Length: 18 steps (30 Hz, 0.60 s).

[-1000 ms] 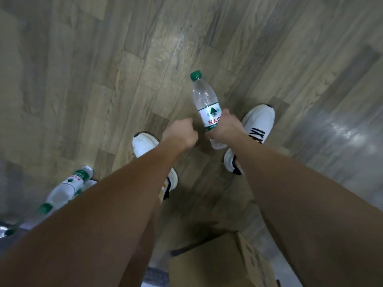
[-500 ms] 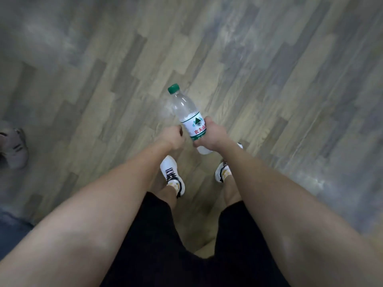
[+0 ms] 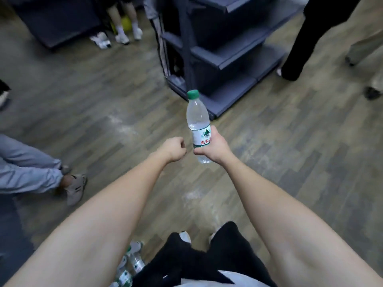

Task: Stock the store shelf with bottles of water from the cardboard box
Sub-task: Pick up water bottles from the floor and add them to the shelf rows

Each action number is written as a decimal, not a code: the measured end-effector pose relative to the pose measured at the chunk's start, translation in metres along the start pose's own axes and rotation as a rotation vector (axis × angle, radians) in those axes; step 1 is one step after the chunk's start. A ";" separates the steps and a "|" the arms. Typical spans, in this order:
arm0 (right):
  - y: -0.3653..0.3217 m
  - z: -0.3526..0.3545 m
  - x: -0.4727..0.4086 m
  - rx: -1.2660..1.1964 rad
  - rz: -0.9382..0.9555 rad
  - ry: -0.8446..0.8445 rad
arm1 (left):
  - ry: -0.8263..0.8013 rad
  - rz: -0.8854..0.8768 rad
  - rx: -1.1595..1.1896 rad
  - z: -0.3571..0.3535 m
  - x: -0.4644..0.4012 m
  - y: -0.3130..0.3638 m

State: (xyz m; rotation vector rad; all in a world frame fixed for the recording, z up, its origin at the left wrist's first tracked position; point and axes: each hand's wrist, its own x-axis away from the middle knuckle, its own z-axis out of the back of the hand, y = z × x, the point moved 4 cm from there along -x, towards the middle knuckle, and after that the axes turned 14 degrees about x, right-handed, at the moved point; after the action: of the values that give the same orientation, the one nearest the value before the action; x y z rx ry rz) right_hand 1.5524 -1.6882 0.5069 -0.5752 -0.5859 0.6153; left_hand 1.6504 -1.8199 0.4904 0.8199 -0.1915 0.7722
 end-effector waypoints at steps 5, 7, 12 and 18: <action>-0.084 0.022 -0.003 -0.029 0.214 0.004 | 0.236 -0.027 0.069 0.085 0.037 0.027; -0.121 0.024 0.001 -0.025 0.315 -0.025 | 0.324 -0.001 0.104 0.113 0.059 0.029; -0.202 0.006 0.021 -0.026 0.544 -0.160 | 0.554 0.170 0.160 0.169 0.125 -0.003; -0.286 -0.058 0.088 -0.007 0.819 -0.414 | 0.817 0.394 0.232 0.197 0.260 -0.067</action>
State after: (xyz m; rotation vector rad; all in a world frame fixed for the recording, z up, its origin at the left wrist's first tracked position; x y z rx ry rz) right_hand 1.7517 -1.8409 0.6793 -0.6973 -0.7344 1.5306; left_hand 1.9083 -1.8496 0.6990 0.6283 0.4896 1.4604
